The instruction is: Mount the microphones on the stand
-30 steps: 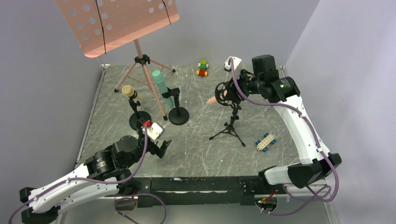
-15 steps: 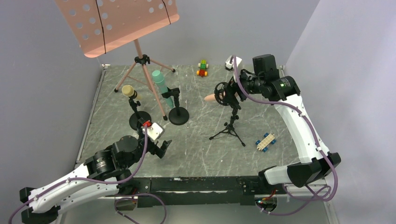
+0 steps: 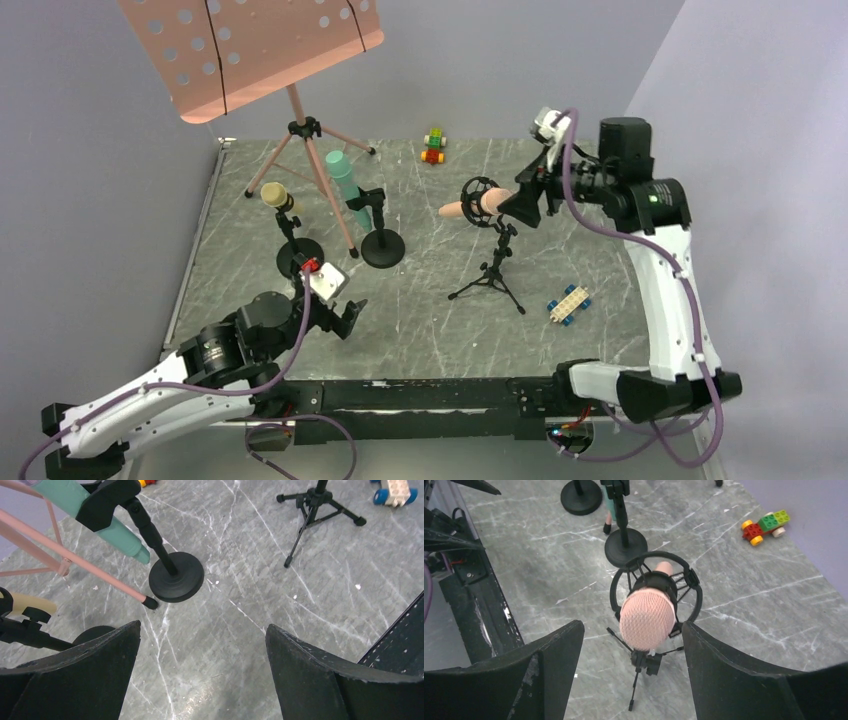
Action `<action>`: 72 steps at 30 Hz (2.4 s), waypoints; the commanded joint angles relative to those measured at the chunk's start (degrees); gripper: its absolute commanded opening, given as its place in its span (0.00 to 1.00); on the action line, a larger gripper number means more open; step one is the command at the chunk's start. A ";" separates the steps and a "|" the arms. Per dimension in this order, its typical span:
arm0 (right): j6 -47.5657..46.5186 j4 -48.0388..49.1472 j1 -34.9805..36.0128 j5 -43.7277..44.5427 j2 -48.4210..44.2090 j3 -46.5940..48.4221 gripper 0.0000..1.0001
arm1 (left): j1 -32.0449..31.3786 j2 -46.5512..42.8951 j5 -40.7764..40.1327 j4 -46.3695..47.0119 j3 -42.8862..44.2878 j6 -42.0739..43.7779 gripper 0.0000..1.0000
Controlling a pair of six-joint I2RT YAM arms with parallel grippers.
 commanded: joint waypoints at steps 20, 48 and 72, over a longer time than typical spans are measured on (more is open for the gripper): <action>2.65 20.21 -25.71 -10.79 -27.03 -41.08 0.97 | 4.08 13.96 20.33 10.25 14.68 -21.18 0.99; 13.19 37.39 -28.27 -0.06 -32.43 -56.46 1.00 | -3.83 66.65 15.52 81.19 10.95 -5.01 0.99; 14.75 38.01 -28.86 -1.19 -34.82 -57.15 1.00 | -1.46 82.57 12.02 86.59 22.02 -6.38 0.51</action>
